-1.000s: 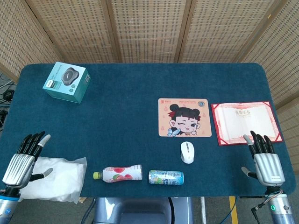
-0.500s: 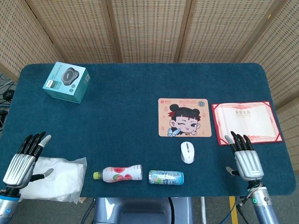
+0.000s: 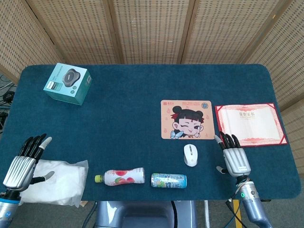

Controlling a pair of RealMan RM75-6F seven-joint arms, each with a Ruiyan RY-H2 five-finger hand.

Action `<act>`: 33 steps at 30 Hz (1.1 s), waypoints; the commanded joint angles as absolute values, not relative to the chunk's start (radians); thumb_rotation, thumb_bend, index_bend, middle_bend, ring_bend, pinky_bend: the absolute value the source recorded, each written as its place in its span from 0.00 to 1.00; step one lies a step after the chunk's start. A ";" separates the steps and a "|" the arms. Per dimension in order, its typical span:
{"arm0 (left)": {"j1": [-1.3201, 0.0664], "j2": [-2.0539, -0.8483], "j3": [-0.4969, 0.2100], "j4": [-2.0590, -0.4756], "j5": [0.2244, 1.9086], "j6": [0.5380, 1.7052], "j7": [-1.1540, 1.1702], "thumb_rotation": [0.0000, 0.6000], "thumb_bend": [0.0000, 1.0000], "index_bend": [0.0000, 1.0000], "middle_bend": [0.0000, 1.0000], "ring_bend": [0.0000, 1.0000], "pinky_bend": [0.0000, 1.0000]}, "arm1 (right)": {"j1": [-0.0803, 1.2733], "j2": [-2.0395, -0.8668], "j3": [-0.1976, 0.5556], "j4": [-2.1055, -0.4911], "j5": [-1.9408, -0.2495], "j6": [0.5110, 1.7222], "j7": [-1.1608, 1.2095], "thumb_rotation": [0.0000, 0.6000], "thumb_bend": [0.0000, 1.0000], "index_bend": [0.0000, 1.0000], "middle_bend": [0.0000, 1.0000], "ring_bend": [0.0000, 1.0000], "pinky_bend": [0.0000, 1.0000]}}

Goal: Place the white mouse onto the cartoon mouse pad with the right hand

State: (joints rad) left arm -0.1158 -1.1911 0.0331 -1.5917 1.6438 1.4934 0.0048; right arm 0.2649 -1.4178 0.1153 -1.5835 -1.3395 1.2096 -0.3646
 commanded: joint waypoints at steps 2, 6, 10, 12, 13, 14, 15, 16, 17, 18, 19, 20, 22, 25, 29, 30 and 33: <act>-0.118 -1.191 0.034 -1.591 1.642 1.488 0.003 1.00 0.15 0.00 0.00 0.00 0.00 | 0.285 -1.449 0.129 -1.559 -1.311 1.191 -0.388 1.00 0.00 0.04 0.00 0.00 0.00; -0.120 -1.192 0.034 -1.590 1.640 1.483 0.000 1.00 0.15 0.00 0.00 0.00 0.00 | 0.303 -1.489 0.151 -1.538 -1.294 1.197 -0.397 1.00 0.00 0.04 0.00 0.00 0.00; -0.120 -1.190 0.032 -1.590 1.636 1.483 -0.006 1.00 0.15 0.00 0.00 0.00 0.00 | 0.313 -1.530 0.161 -1.514 -1.302 1.219 -0.398 1.00 0.00 0.00 0.00 0.00 0.00; -0.121 -1.189 0.031 -1.589 1.633 1.481 -0.009 1.00 0.15 0.00 0.00 0.00 0.00 | 0.315 -1.550 0.162 -1.501 -1.311 1.234 -0.396 1.00 0.00 0.00 0.00 0.00 0.00; -0.122 -1.189 0.031 -1.589 1.632 1.479 -0.009 1.00 0.15 0.00 0.00 0.00 0.00 | 0.316 -1.559 0.162 -1.496 -1.316 1.242 -0.393 1.00 0.00 0.00 0.00 0.00 0.00; -0.122 -1.189 0.030 -1.588 1.631 1.478 -0.010 1.00 0.15 0.00 0.00 0.00 0.00 | 0.316 -1.566 0.162 -1.490 -1.320 1.248 -0.390 1.00 0.00 0.00 0.00 0.00 0.00; -0.123 -1.189 0.031 -1.588 1.631 1.477 -0.010 1.00 0.15 0.00 0.00 0.00 0.00 | 0.317 -1.574 0.162 -1.486 -1.323 1.253 -0.387 1.00 0.00 0.00 0.00 0.00 0.00; -0.123 -1.189 0.031 -1.588 1.632 1.476 -0.010 1.00 0.15 0.00 0.00 0.00 0.00 | 0.317 -1.581 0.162 -1.483 -1.323 1.256 -0.384 1.00 0.00 0.00 0.00 0.00 0.00; -0.123 -1.189 0.032 -1.588 1.634 1.476 -0.010 1.00 0.15 0.00 0.00 0.00 0.00 | 0.317 -1.589 0.162 -1.480 -1.322 1.260 -0.382 1.00 0.00 0.00 0.00 0.00 0.00; -0.123 -1.189 0.033 -1.589 1.635 1.476 -0.009 1.00 0.15 0.00 0.00 0.00 0.00 | 0.318 -1.595 0.162 -1.478 -1.320 1.262 -0.381 1.00 0.00 0.00 0.00 0.00 0.00; -0.123 -1.190 0.034 -1.589 1.636 1.476 -0.008 1.00 0.15 0.00 0.00 0.00 0.00 | 0.318 -1.601 0.163 -1.478 -1.318 1.264 -0.381 1.00 0.00 0.00 0.00 0.00 0.00; -0.123 -1.190 0.035 -1.590 1.639 1.476 -0.007 1.00 0.15 0.00 0.00 0.00 0.00 | 0.319 -1.609 0.162 -1.477 -1.317 1.265 -0.380 1.00 0.00 0.00 0.00 0.00 0.00; -0.123 -1.189 0.036 -1.591 1.641 1.478 -0.007 1.00 0.15 0.00 0.00 0.00 0.00 | 0.322 -1.619 0.160 -1.476 -1.317 1.265 -0.383 1.00 0.00 0.00 0.00 0.00 0.00; -0.122 -1.187 0.035 -1.592 1.641 1.481 -0.011 1.00 0.15 0.00 0.00 0.00 0.00 | 0.327 -1.631 0.158 -1.470 -1.314 1.263 -0.393 1.00 0.00 0.00 0.00 0.00 0.00; -0.122 -1.184 0.034 -1.593 1.639 1.484 -0.020 1.00 0.15 0.00 0.00 0.00 0.00 | 0.329 -1.642 0.155 -1.461 -1.303 1.262 -0.404 1.00 0.00 0.00 0.00 0.00 0.00; -0.122 -1.184 0.034 -1.592 1.639 1.483 -0.021 1.00 0.15 0.00 0.00 0.00 0.00 | 0.328 -1.644 0.152 -1.460 -1.301 1.259 -0.405 1.00 0.00 0.00 0.00 0.00 0.00; -0.124 -1.185 0.036 -1.591 1.642 1.479 -0.021 1.00 0.15 0.00 0.00 0.00 0.00 | 0.328 -1.650 0.145 -1.457 -1.296 1.254 -0.411 1.00 0.00 0.00 0.00 0.00 0.00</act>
